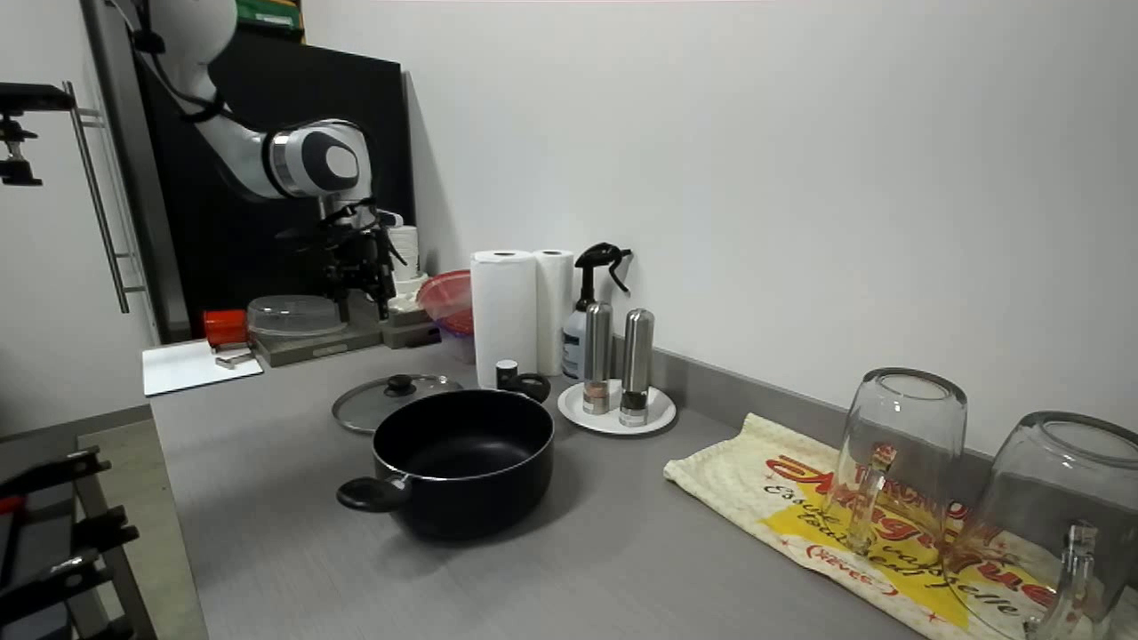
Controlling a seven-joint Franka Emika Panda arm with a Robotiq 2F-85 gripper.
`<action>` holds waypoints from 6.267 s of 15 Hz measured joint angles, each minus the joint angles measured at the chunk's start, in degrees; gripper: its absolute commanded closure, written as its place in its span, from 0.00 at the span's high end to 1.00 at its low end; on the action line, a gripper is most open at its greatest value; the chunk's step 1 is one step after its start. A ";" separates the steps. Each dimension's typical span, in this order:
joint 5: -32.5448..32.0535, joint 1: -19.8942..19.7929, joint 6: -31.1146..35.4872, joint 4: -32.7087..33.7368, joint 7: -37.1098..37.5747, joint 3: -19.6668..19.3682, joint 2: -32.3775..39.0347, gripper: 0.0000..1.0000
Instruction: Put the glass lid on top of the black pot
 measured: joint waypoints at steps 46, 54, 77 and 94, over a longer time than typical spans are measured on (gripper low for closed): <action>9.58 -0.57 -2.10 22.16 -0.61 -4.82 22.17 0.25; 9.51 -0.76 -4.87 21.71 -0.60 -5.72 15.47 0.25; -1.57 -12.53 -5.12 -15.79 3.42 -10.01 -30.67 0.25; 3.04 -18.64 4.64 -19.62 3.45 -12.49 -19.41 0.25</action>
